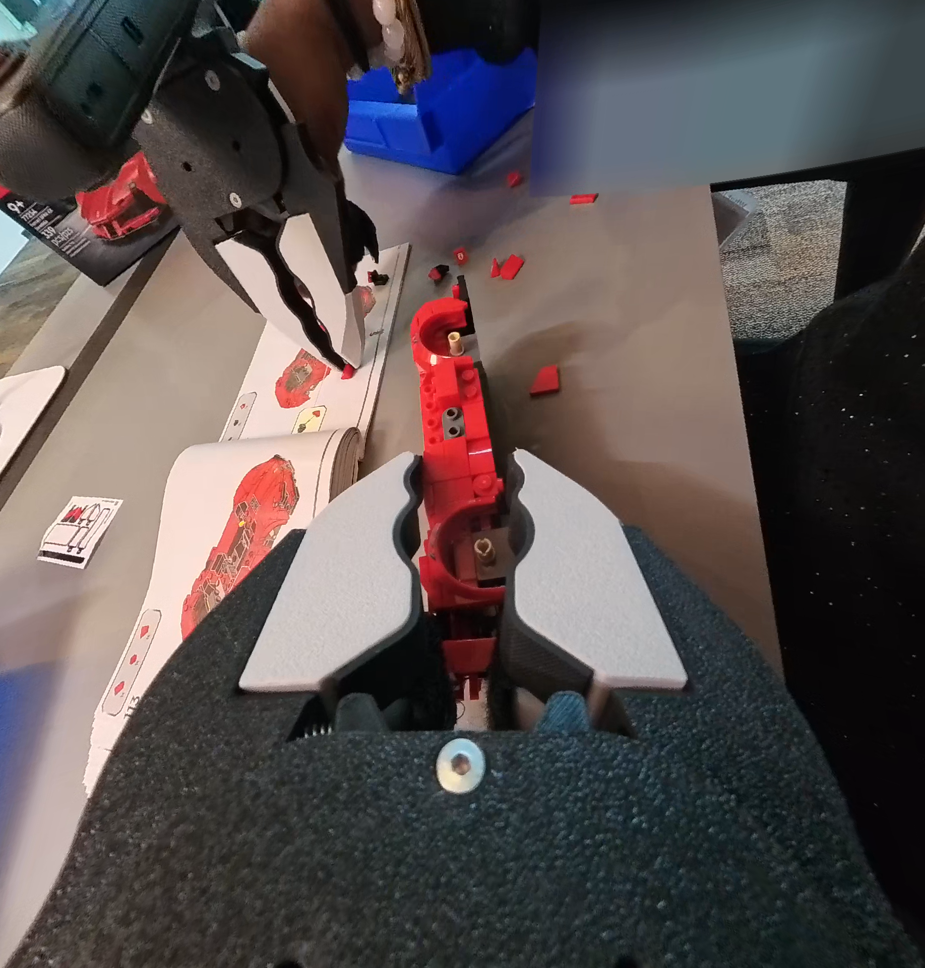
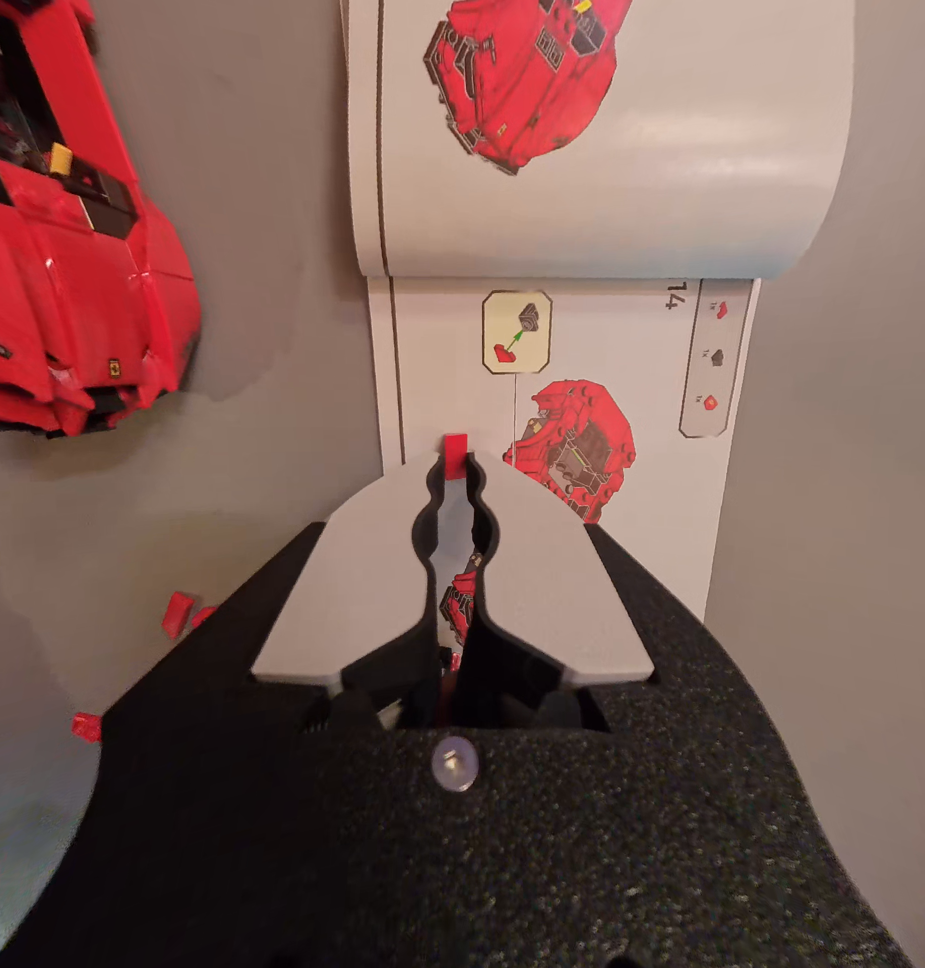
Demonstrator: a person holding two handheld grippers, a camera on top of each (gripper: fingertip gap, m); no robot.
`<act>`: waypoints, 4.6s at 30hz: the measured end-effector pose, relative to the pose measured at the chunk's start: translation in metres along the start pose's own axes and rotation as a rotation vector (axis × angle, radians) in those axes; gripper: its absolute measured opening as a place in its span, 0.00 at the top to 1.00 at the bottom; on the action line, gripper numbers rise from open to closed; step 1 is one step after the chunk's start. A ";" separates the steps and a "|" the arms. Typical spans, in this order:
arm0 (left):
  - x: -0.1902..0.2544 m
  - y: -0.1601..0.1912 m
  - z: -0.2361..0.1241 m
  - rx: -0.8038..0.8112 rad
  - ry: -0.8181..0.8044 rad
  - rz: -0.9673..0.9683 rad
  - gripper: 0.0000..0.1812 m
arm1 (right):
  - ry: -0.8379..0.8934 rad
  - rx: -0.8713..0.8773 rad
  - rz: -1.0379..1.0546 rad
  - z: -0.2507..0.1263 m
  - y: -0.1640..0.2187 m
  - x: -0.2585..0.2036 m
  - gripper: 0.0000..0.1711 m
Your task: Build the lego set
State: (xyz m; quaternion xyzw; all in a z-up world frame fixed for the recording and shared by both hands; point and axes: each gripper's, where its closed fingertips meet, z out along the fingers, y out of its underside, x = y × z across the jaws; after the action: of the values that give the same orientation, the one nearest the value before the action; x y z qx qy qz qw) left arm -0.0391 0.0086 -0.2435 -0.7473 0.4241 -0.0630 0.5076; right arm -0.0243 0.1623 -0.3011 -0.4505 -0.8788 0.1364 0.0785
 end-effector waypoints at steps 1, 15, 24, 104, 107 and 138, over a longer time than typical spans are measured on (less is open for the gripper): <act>0.000 0.000 0.000 0.001 -0.001 -0.001 0.83 | 0.000 -0.001 -0.004 0.000 0.000 0.000 0.96; -0.003 0.001 0.001 0.004 0.012 -0.034 0.83 | -0.039 0.274 -0.062 -0.053 -0.068 -0.050 0.96; -0.002 -0.001 0.003 0.005 0.022 -0.042 0.83 | -0.154 0.196 -0.117 -0.041 -0.114 -0.099 0.96; -0.001 -0.002 0.002 0.012 0.015 -0.038 0.83 | -0.324 0.105 -0.105 -0.037 -0.113 -0.098 0.98; -0.001 -0.002 0.003 0.013 0.015 -0.038 0.84 | -0.336 0.113 -0.118 -0.039 -0.114 -0.100 0.98; -0.001 -0.001 0.004 0.012 0.014 -0.043 0.83 | -0.320 0.073 -0.148 -0.034 -0.114 -0.102 0.99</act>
State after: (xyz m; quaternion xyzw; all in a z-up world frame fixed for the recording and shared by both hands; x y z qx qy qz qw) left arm -0.0371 0.0127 -0.2438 -0.7528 0.4110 -0.0814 0.5077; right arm -0.0440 0.0219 -0.2353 -0.3540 -0.9052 0.2322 -0.0362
